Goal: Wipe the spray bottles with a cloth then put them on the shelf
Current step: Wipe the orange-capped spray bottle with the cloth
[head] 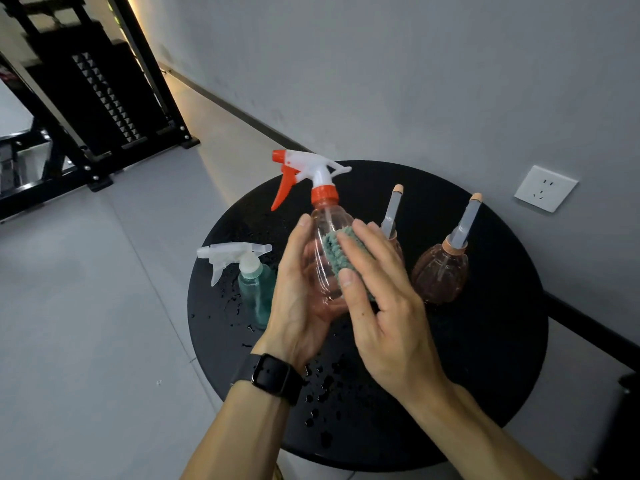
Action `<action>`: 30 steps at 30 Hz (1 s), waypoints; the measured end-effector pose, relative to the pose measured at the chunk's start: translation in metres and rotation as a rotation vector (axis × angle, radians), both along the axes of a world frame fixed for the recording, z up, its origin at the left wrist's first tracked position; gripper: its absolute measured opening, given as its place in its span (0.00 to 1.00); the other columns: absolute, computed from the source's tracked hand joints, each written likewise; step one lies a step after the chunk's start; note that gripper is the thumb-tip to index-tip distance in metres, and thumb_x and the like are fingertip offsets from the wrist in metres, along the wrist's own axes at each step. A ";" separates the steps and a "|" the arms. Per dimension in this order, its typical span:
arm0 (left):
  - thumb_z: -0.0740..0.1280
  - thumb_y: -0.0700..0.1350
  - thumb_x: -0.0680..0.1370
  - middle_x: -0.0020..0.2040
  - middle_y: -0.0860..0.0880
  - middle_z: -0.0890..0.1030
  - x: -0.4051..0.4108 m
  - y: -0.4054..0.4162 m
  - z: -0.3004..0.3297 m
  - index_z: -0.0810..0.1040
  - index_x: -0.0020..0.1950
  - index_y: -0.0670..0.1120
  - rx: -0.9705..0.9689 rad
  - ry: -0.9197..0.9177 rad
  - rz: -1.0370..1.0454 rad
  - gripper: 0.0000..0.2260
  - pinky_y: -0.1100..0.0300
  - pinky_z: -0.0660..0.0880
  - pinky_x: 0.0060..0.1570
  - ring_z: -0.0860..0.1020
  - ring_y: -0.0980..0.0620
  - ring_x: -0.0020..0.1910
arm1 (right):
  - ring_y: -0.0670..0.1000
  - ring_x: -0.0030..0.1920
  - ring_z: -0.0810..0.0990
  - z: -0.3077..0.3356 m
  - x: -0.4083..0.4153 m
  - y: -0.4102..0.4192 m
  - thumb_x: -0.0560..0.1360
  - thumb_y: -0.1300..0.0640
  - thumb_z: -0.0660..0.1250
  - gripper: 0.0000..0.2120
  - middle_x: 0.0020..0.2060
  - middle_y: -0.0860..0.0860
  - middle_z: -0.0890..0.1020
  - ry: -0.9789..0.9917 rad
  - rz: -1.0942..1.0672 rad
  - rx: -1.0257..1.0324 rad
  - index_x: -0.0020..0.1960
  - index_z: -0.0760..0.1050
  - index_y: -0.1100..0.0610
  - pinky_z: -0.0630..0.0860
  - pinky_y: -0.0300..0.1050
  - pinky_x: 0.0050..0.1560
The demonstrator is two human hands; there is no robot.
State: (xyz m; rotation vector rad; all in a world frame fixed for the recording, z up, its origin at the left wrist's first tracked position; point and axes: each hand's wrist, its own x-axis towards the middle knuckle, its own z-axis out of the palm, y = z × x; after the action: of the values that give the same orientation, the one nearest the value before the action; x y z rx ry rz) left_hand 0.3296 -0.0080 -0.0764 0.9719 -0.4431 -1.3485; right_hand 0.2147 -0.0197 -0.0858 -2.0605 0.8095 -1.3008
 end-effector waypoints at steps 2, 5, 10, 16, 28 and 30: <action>0.63 0.66 0.79 0.64 0.38 0.79 0.003 -0.001 0.000 0.82 0.61 0.43 -0.029 0.042 0.005 0.28 0.41 0.66 0.72 0.77 0.40 0.62 | 0.47 0.76 0.59 -0.003 0.001 0.003 0.82 0.56 0.57 0.20 0.74 0.49 0.66 0.001 0.004 -0.010 0.73 0.63 0.55 0.58 0.37 0.74; 0.64 0.65 0.78 0.64 0.36 0.78 0.004 -0.002 0.001 0.80 0.63 0.41 -0.061 0.051 0.007 0.29 0.42 0.65 0.73 0.76 0.40 0.62 | 0.48 0.76 0.60 -0.005 0.002 0.004 0.82 0.56 0.57 0.20 0.73 0.50 0.66 -0.010 -0.006 -0.035 0.72 0.63 0.56 0.59 0.39 0.74; 0.62 0.63 0.80 0.60 0.40 0.82 0.004 0.000 0.004 0.83 0.61 0.44 -0.025 -0.060 0.006 0.25 0.45 0.71 0.66 0.78 0.42 0.59 | 0.49 0.76 0.60 -0.003 0.001 0.002 0.81 0.57 0.57 0.19 0.73 0.52 0.68 -0.001 -0.011 -0.069 0.71 0.66 0.57 0.58 0.39 0.74; 0.58 0.61 0.80 0.46 0.46 0.80 -0.003 0.004 0.006 0.82 0.51 0.46 0.036 -0.192 -0.099 0.21 0.53 0.76 0.44 0.78 0.46 0.48 | 0.48 0.76 0.60 0.004 -0.001 -0.006 0.81 0.56 0.57 0.18 0.72 0.50 0.68 0.018 -0.032 -0.082 0.71 0.67 0.57 0.58 0.39 0.74; 0.63 0.67 0.78 0.61 0.42 0.83 -0.010 0.003 0.006 0.82 0.63 0.50 0.066 -0.232 -0.108 0.26 0.45 0.78 0.55 0.82 0.41 0.60 | 0.45 0.75 0.62 0.004 -0.006 -0.016 0.81 0.53 0.57 0.20 0.73 0.47 0.68 -0.010 -0.019 0.035 0.72 0.65 0.55 0.65 0.50 0.73; 0.63 0.67 0.78 0.62 0.41 0.82 -0.007 0.002 0.005 0.82 0.64 0.47 0.043 -0.155 -0.072 0.27 0.42 0.76 0.62 0.80 0.40 0.62 | 0.45 0.75 0.61 0.002 -0.004 -0.011 0.81 0.53 0.56 0.20 0.73 0.48 0.68 0.000 -0.012 0.036 0.72 0.66 0.56 0.62 0.43 0.74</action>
State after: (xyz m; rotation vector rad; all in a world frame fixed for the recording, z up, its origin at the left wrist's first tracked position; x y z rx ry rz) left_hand 0.3223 -0.0060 -0.0717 1.1096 -0.5731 -1.3564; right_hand 0.2104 -0.0312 -0.0839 -2.0306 0.8402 -1.2839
